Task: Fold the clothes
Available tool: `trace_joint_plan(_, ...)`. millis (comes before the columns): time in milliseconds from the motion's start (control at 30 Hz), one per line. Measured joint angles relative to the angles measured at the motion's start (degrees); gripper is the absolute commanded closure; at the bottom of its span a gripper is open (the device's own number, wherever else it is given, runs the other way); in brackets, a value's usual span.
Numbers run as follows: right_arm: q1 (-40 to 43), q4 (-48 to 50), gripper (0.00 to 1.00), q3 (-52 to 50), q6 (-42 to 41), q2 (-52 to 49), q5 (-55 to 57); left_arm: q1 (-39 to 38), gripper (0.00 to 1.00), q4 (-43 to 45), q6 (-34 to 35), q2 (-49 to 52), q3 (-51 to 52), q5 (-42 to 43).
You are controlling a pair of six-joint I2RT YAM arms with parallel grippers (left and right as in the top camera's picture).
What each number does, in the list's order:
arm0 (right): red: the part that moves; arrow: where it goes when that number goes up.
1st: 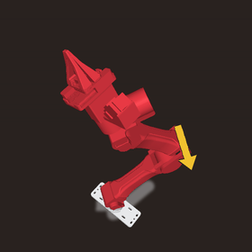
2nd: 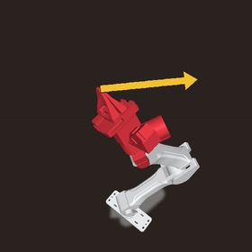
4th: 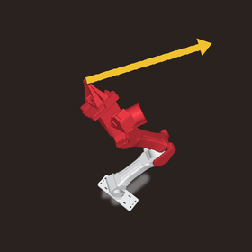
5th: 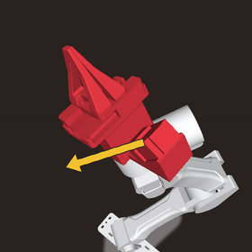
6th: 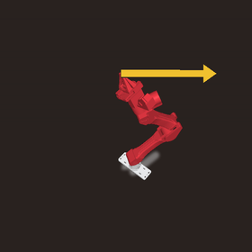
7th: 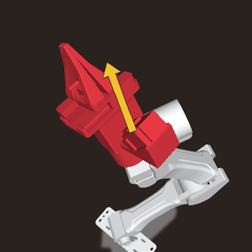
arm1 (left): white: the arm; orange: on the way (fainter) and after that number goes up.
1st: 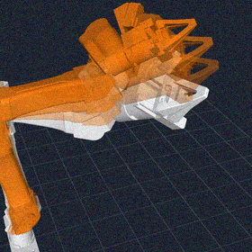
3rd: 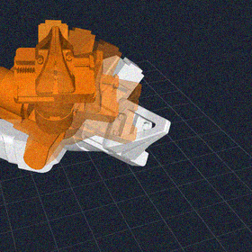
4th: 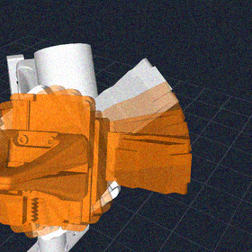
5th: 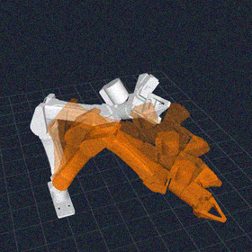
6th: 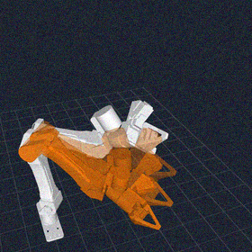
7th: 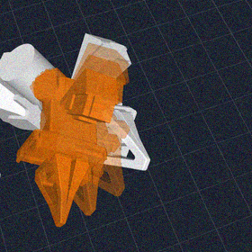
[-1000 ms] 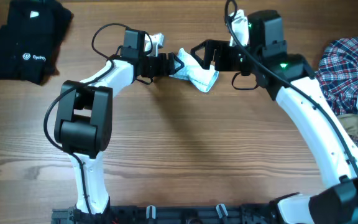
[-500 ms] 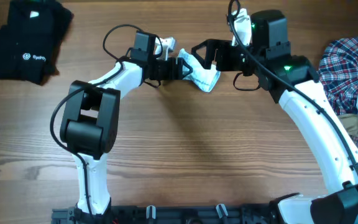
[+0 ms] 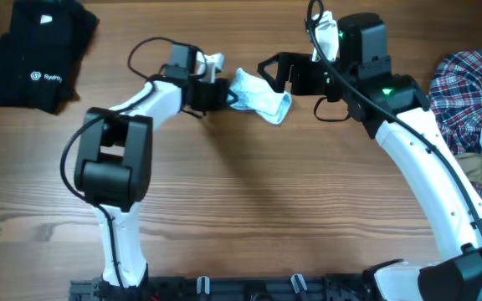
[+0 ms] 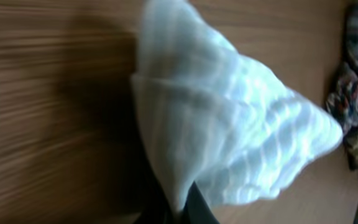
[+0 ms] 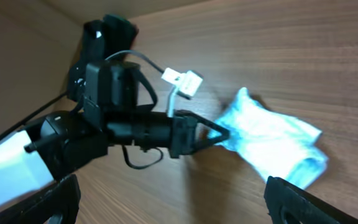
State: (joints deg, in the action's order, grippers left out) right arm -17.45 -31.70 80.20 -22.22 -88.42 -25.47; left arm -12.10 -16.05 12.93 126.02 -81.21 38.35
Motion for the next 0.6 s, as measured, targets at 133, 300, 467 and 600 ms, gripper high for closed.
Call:
trace_joint_plan(133,0.00,0.79,0.05,0.00,0.00,0.00,0.00,6.62,0.96,-1.99,2.16,0.00,0.00,0.17)
trace_joint_plan(300,0.00,1.33,0.04,0.00,0.00,0.00,0.00,12.35,0.96,-9.05,3.32,0.02,-0.02,0.13)
trace_joint_plan(467,0.00,1.70,0.04,0.00,0.02,0.00,0.00,11.87,0.92,-16.70,4.00,0.00,-0.11,2.91)
trace_joint_plan(600,0.00,1.73,0.05,0.00,0.04,0.00,0.07,11.04,0.58,-18.29,4.15,0.00,-0.11,5.16)
